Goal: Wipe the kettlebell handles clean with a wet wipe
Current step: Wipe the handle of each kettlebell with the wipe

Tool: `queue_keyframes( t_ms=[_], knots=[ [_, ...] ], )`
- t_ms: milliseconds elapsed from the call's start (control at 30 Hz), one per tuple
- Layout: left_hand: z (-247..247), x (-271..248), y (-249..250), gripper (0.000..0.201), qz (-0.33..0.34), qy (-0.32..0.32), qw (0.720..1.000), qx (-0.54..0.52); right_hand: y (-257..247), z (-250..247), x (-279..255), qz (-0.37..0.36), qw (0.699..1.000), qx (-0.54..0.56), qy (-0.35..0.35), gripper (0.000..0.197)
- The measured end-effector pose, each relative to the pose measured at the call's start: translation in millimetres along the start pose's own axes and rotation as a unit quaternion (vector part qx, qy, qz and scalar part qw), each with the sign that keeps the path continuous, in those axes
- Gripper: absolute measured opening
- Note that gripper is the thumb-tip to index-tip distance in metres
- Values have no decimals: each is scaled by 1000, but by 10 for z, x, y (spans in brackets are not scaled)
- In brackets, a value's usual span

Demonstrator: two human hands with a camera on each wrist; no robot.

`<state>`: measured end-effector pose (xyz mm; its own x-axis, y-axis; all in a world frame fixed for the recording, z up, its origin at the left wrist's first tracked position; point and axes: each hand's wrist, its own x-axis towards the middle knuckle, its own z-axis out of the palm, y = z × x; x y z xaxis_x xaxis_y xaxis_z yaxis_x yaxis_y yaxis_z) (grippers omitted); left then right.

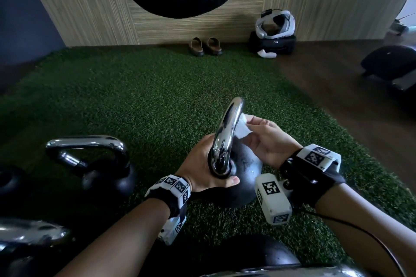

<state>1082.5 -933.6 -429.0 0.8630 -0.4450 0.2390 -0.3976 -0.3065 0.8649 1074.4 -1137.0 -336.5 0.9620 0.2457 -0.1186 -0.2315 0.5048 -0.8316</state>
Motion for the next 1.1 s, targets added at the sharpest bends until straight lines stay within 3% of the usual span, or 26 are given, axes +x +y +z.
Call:
queue_keyframes(
  t_ms=[67, 200, 267, 433, 667, 833, 1000, 1100],
  knots=[
    [1, -3, -1, 92, 0, 4, 1000, 1, -17, 42, 29, -22, 999, -2, 50, 14],
    [-6, -19, 54, 96, 17, 27, 999, 18, -15, 134, -115, -50, 994, -91, 37, 18],
    [-3, -23, 58, 96, 20, 31, 999, 23, -43, 194, -161, -94, 981, -157, 62, 25],
    [7, -38, 79, 99, 19, 22, 999, 14, -59, 217, -1, -183, 917, -280, 219, 27],
    [-51, -76, 240, 104, 62, 44, 993, 92, -87, 211, 2, -237, 841, -412, 260, 25],
    [-67, -86, 251, 104, 32, 29, 995, 94, -107, 197, 141, -217, 816, -427, 324, 20],
    [-50, -103, 221, 109, 22, 28, 996, 86, -171, 220, 167, -169, 804, -472, 319, 14],
    [-56, -109, 239, 109, 6, 21, 996, 87, -166, 213, 204, -168, 774, -523, 316, 9]
  ],
)
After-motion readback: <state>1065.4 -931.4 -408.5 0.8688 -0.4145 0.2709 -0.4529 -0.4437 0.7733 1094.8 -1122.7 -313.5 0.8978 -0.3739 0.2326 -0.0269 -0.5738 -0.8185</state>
